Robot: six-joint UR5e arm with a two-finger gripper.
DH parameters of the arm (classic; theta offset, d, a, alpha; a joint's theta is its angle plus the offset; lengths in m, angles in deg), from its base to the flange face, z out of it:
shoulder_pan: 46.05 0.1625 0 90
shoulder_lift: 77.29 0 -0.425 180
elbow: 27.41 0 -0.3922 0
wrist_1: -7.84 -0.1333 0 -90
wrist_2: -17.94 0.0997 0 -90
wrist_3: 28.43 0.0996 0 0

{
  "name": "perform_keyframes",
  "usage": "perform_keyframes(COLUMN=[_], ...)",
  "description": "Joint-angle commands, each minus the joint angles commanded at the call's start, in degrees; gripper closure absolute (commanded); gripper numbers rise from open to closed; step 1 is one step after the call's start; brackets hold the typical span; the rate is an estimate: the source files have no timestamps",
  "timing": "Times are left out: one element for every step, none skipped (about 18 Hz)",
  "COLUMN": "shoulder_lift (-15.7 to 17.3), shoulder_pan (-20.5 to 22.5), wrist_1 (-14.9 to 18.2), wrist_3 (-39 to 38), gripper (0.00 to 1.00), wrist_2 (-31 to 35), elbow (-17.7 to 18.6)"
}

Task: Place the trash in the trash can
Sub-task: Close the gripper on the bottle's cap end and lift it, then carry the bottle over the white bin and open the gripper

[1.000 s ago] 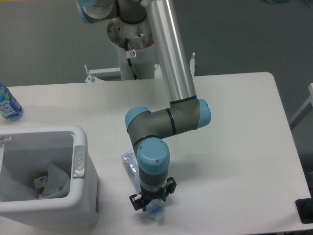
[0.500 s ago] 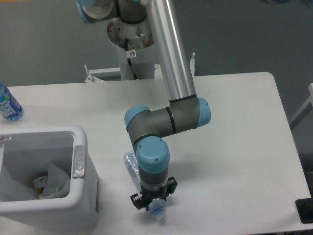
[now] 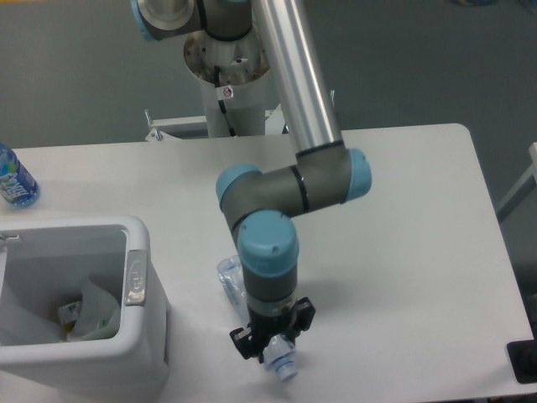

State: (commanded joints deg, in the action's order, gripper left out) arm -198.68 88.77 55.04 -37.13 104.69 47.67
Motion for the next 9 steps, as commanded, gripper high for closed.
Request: perform_keyframes(shoulder_lift=[1.23,2.46,3.69,5.10,6.59,8.00,9.14,9.94,10.38], shoulder_pan=[0.88,1.93,3.16,4.22,4.84,5.02,4.93,4.85,4.41], wrist_1=[-0.27,-0.36,-0.36,-0.36,-0.36,-0.44,-1.23,-2.63,-4.47], wrist_3=[-0.17,-1.05,-2.19,-3.07,-3.25,-3.17,-3.16,-3.16,-3.25], gripper=[0.37,0.37,0.37,0.37,0.37,0.37,0.37,0.37,0.37], wrist_2=[-1.83,-4.46,-7.19,-9.48,-11.24,-12.21,-12.74,-12.92,-12.93], elbow=[-1.50,-2.99,-4.40,-5.45,-6.07,-6.43,-6.69,-6.96,-7.05])
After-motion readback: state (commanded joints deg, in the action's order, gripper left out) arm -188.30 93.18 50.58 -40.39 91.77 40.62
